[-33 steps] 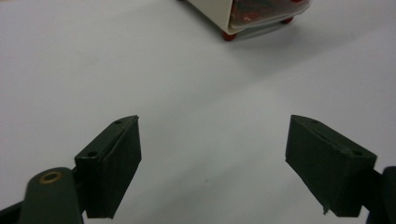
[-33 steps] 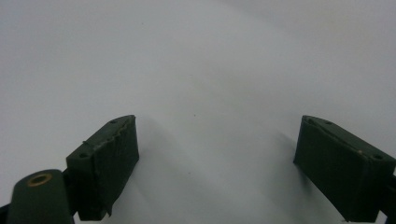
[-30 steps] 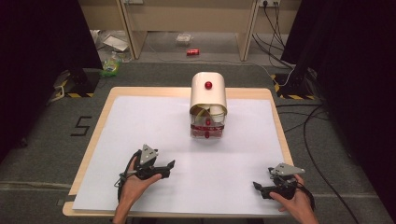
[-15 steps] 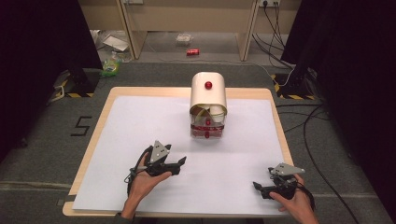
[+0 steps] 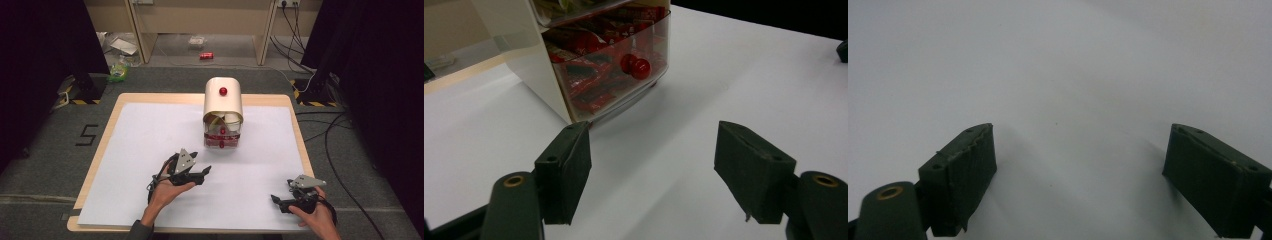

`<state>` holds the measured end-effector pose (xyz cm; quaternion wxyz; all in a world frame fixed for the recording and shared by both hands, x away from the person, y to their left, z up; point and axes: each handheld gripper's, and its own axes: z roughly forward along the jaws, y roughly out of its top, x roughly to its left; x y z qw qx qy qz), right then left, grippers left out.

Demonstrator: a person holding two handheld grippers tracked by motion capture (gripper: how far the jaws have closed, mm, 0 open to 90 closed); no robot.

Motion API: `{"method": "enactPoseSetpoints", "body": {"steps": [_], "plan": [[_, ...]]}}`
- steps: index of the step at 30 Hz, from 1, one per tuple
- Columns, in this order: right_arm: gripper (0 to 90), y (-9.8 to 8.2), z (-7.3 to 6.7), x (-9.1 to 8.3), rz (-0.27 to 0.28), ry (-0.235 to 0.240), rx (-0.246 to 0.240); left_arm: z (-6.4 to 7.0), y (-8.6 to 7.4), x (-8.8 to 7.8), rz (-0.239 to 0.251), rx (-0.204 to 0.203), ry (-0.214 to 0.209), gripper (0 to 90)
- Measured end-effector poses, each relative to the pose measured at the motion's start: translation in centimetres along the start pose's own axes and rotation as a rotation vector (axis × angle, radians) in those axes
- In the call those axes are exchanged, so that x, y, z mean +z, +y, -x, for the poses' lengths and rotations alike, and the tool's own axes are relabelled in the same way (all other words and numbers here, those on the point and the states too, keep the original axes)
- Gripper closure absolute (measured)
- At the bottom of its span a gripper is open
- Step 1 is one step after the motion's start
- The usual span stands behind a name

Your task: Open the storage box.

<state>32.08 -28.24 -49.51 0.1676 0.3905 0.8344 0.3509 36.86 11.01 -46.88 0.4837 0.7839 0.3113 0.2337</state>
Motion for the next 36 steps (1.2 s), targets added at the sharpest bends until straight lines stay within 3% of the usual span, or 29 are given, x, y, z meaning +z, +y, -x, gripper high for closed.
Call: {"method": "enactPoseSetpoints", "body": {"steps": [7, 11, 12, 14, 19, 24, 26, 29, 30, 36], "plan": [[13.6, 0.0, 0.0, 0.0, 0.0, 0.001, -0.001, 0.4, 0.3, 1.1, 0.017, -0.017, 0.008, 37.2], [13.6, 0.0, 0.0, 0.0, 0.0, 0.001, 0.0, 0.7, 0.4, 1.9, 0.015, -0.044, 0.035, 42.0], [13.6, 0.0, 0.0, 0.0, 0.0, 0.001, 0.0, 0.9, 0.5, 2.2, 0.026, -0.077, 0.059, 43.3], [13.6, 0.0, 0.0, 0.0, 0.0, 0.001, 0.0, 1.2, 0.6, 2.5, 0.032, -0.091, 0.071, 46.2], [13.5, 0.0, 0.0, 0.0, 0.0, 0.001, -0.001, 1.8, 0.7, 3.3, 0.034, -0.093, 0.093, 54.8], [13.5, 0.0, 0.0, 0.0, 0.001, 0.001, -0.001, 2.4, 1.0, 4.4, 0.031, -0.114, 0.12, 57.7], [13.5, 0.0, 0.0, 0.0, 0.001, 0.001, -0.001, 2.6, 1.2, 5.0, 0.031, -0.135, 0.152, 59.8], [13.5, 0.0, 0.0, 0.0, 0.0, 0.001, 0.0, 2.7, 1.4, 5.3, 0.038, -0.153, 0.165, 61.0], [13.5, 0.0, 0.0, 0.0, 0.0, 0.001, 0.0, 3.0, 1.5, 5.7, 0.039, -0.2, 0.173, 61.0], [13.5, 0.0, 0.0, 0.0, 0.0, 0.001, -0.001, 4.0, 2.0, 7.1, 0.049, -0.225, 0.229, 62.7]]}}
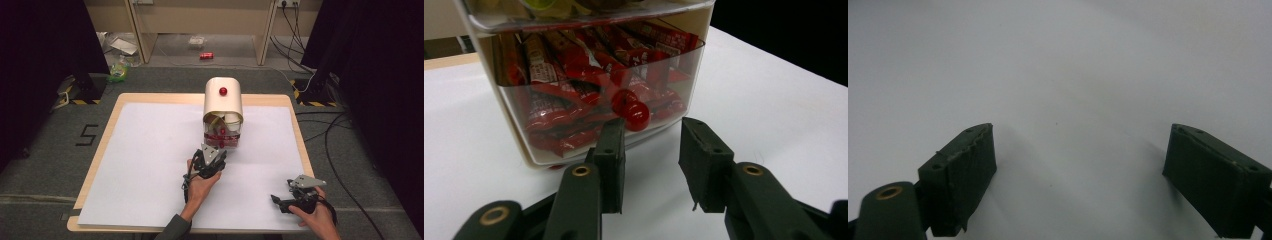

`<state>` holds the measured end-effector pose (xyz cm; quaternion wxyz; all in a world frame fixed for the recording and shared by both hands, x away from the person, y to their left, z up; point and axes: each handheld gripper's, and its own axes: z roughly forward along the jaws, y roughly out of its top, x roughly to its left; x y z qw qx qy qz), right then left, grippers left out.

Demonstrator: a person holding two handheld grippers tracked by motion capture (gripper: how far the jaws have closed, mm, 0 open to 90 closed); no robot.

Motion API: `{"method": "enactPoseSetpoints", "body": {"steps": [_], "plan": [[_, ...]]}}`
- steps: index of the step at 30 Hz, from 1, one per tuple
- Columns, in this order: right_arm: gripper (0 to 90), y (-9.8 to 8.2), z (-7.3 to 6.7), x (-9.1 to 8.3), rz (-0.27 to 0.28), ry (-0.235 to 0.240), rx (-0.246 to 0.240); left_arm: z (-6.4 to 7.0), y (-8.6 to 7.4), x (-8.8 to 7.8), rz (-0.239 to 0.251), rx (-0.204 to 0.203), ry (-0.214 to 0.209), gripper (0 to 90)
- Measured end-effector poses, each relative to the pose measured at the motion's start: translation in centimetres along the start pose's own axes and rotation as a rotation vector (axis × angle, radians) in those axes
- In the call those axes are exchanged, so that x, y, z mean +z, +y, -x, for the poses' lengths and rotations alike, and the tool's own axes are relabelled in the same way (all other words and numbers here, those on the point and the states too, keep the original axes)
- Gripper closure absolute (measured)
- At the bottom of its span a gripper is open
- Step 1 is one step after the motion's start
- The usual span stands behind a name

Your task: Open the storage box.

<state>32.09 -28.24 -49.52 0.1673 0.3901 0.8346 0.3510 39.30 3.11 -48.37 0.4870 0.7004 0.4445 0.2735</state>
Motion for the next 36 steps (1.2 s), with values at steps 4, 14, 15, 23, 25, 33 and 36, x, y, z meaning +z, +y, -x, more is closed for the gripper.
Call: {"method": "enactPoseSetpoints", "body": {"steps": [4, 14, 15, 23, 25, 33, 36], "plan": [[13.5, 0.0, 0.0, 0.0, 0.0, 0.0, 0.0, 0.2, 0.1, 0.6, -0.001, -0.014, 0.045, 64.1], [13.5, 0.0, 0.0, 0.0, 0.0, 0.0, 0.0, 0.9, 0.0, 1.5, 0.011, -0.051, 0.1, 65.5], [13.5, 0.0, 0.0, 0.0, 0.0, 0.0, 0.0, 1.0, 0.0, 1.6, 0.017, -0.053, 0.106, 66.1], [13.5, 0.0, 0.0, 0.0, 0.0, -0.001, 0.0, 1.3, -0.2, 1.8, 0.027, -0.065, 0.151, 70.4], [13.5, 0.0, 0.0, 0.0, 0.0, -0.001, -0.001, 1.6, -0.3, 1.9, 0.038, -0.07, 0.175, 72.1], [13.5, 0.0, 0.0, 0.0, 0.0, 0.0, 0.0, 2.4, -0.2, 2.1, 0.045, -0.052, 0.237, 72.4], [13.5, 0.0, 0.0, 0.0, 0.0, -0.001, -0.001, 2.6, -0.2, 2.2, 0.046, -0.05, 0.25, 72.3]]}}
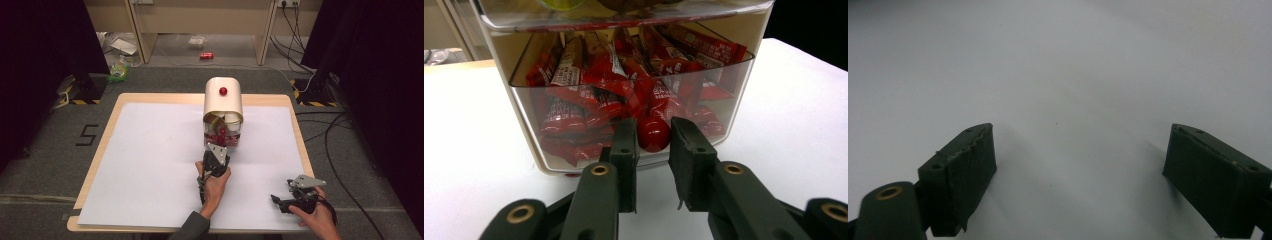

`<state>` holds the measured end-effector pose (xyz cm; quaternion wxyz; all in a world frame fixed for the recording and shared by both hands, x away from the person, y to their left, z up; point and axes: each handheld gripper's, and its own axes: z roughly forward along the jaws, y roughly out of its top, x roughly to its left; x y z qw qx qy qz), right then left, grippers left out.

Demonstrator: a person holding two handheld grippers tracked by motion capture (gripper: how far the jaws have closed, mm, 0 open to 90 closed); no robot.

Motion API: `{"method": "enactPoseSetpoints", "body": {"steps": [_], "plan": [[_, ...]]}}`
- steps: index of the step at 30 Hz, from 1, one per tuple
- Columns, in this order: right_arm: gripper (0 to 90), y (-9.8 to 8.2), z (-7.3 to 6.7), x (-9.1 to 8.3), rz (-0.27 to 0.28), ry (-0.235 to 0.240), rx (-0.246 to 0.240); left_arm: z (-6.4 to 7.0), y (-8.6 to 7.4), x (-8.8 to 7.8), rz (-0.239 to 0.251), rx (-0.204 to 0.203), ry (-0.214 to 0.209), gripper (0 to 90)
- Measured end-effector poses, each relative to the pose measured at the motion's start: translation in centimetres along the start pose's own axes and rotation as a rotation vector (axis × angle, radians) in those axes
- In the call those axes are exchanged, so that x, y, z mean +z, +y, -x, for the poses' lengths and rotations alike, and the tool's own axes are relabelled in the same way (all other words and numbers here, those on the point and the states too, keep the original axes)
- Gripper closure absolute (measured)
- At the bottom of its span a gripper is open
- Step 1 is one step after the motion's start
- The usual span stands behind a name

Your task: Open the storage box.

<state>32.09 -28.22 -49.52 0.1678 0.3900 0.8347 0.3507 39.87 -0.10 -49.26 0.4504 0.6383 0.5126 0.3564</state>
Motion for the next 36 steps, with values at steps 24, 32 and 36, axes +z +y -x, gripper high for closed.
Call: {"method": "enactPoseSetpoints", "body": {"steps": [24, 32, 36], "plan": [[13.4, 0.0, 0.0, 0.0, 0.0, 0.001, 0.001, -0.7, -0.4, -0.9, -0.013, -0.034, -0.044, 76.4], [13.4, 0.0, 0.0, 0.0, 0.0, 0.001, 0.0, 0.2, -0.1, -0.3, -0.016, -0.031, -0.022, 63.9], [13.4, 0.0, 0.0, 0.0, 0.0, 0.001, 0.0, 0.5, 0.0, 0.1, -0.024, -0.031, 0.009, 64.3]]}}
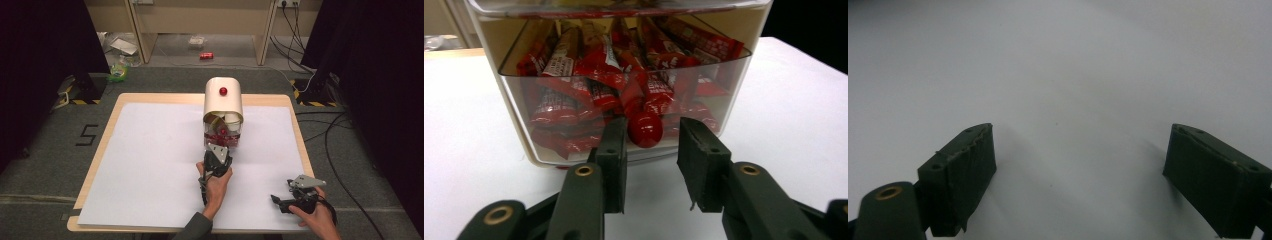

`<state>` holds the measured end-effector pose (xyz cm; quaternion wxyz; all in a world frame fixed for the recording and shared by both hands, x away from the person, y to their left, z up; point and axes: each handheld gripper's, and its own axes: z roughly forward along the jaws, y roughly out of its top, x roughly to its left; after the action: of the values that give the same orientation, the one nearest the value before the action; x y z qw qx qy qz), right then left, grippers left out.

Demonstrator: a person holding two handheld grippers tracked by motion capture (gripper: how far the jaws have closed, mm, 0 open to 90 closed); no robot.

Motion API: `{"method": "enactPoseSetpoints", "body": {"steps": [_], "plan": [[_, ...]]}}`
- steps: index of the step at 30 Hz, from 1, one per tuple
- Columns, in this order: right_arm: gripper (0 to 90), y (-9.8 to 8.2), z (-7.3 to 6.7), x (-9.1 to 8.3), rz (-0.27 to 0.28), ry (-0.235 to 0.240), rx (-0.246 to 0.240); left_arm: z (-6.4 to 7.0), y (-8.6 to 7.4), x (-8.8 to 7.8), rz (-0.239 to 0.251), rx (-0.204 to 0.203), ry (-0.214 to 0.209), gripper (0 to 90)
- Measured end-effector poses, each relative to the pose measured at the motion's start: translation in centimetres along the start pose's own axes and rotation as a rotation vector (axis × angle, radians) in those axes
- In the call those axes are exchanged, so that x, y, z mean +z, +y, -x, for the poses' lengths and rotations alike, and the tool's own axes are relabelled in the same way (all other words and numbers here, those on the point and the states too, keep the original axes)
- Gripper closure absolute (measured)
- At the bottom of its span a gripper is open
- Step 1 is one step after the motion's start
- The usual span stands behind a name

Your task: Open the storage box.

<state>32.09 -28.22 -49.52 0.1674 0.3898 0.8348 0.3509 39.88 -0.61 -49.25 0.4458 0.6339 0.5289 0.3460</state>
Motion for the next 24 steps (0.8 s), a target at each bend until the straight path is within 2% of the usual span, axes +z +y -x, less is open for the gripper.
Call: {"method": "enactPoseSetpoints", "body": {"steps": [1, 2, 7, 9, 10, 14, 17, 19, 24], "plan": [[13.4, 0.0, 0.0, 0.0, 0.0, 0.0, 0.0, 0.0, 0.0, 0.0, 0.0, 0.0, 0.0, 64.7], [13.4, 0.0, 0.0, 0.0, 0.0, 0.0, 0.0, 0.25, 0.01, 0.04, -0.002, 0.015, 0.025, 65.4], [13.4, 0.0, -0.01, 0.0, 0.0, -0.001, -0.001, 0.34, 0.01, 0.09, 0.003, 0.003, 0.052, 72.6], [13.4, 0.01, 0.0, 0.01, 0.001, -0.001, -0.003, 0.4, 0.02, 0.09, 0.001, 0.011, 0.057, 73.2], [13.4, 0.0, -0.01, 0.0, 0.0, -0.001, -0.001, 0.65, 0.0, 0.12, 0.003, 0.026, 0.074, 73.3], [13.4, 0.0, -0.01, 0.0, 0.001, -0.001, -0.001, 0.46, 0.01, 0.05, -0.002, 0.019, 0.061, 73.5], [13.3, -0.01, -0.01, 0.01, 0.0, -0.001, -0.001, 0.24, -0.04, -0.17, -0.008, 0.033, 0.047, 73.5], [13.4, 0.0, -0.01, 0.0, 0.0, 0.0, 0.0, 0.14, -0.06, -0.44, -0.014, 0.021, 0.036, 73.5], [13.3, 0.0, -0.01, 0.0, 0.0, -0.001, 0.0, 0.18, -0.3, -0.86, -0.009, 0.03, 0.029, 73.4]]}}
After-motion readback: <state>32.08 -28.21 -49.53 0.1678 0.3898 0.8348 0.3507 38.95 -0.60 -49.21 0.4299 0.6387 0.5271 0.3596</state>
